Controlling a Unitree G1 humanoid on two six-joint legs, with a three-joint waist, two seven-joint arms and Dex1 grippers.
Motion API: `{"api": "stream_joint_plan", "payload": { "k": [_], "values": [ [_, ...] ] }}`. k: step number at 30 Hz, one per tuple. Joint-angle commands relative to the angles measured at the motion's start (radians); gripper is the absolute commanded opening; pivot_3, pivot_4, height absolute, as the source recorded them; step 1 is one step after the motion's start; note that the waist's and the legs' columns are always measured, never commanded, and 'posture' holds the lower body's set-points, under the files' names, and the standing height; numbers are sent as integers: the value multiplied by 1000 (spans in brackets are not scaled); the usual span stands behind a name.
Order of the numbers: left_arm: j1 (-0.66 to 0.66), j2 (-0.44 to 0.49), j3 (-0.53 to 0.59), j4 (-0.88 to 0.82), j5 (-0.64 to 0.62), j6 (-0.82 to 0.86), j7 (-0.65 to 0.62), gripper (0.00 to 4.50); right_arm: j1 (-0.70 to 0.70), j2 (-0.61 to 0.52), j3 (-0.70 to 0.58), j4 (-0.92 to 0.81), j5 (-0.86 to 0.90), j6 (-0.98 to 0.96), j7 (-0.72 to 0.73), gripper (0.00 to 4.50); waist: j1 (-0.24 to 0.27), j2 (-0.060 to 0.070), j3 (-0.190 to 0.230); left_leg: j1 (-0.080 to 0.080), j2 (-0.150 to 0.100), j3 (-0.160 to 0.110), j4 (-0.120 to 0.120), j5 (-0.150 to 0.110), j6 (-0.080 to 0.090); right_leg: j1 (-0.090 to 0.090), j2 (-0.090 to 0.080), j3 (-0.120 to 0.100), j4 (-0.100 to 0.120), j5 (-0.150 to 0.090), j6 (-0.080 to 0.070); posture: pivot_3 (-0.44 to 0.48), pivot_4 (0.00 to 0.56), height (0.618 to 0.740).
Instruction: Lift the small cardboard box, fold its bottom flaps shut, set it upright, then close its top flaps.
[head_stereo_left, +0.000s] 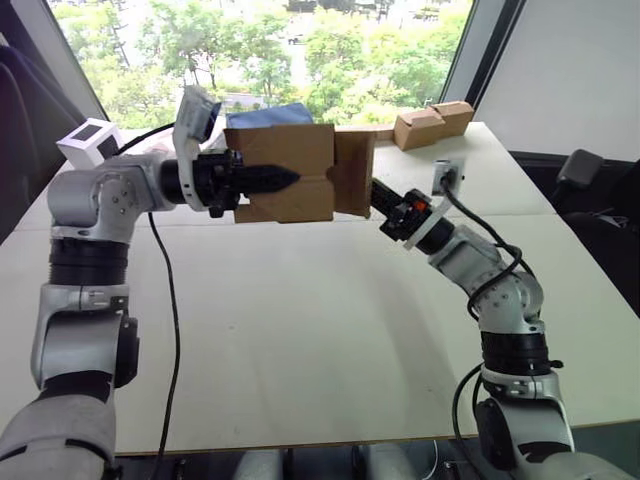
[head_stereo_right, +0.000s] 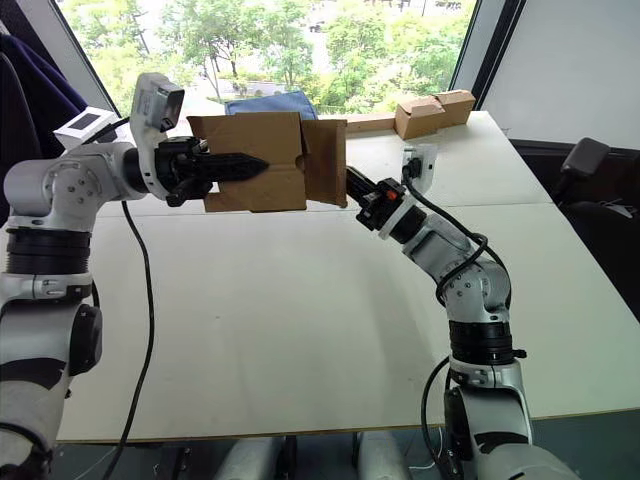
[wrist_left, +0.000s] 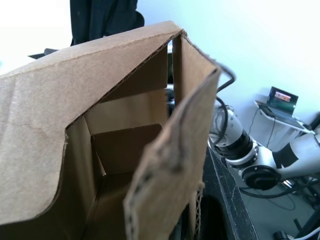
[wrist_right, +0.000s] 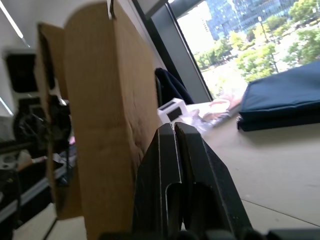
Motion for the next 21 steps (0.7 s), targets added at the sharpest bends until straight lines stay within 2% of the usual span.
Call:
{"api": "stream_joint_plan", "payload": {
  "k": [1,9,12,16,21],
  "values": [
    [-2,9,26,-32,-21,-7,3,0,27,9,-44,-100,117,42,-2,24,-1,0,0,0,0,0,0,0,0,0,0,0,0,0,0,0,150,740],
    [-10,0,21,-23,-20,-10,-1,0,50,32,-39,-118,165,65,-25,24,-6,0,0,0,1,0,0,0,0,-1,1,0,0,0,0,0,150,740],
    [-14,-3,20,-18,-17,-12,-2,0,51,41,-41,-110,187,73,-21,721,-6,0,0,0,1,0,0,0,0,-1,1,0,0,0,0,0,150,740],
    [-19,-6,22,-14,-15,-15,-1,0,53,62,-46,-96,210,74,-28,2292,-5,0,0,0,1,0,0,0,0,-1,1,0,0,0,0,0,150,740],
    [-20,-11,24,-12,-14,-19,5,0,68,113,-61,-92,281,82,-55,2292,-5,0,0,0,1,0,0,0,0,-1,1,0,0,0,0,0,150,740]
  ]
}}
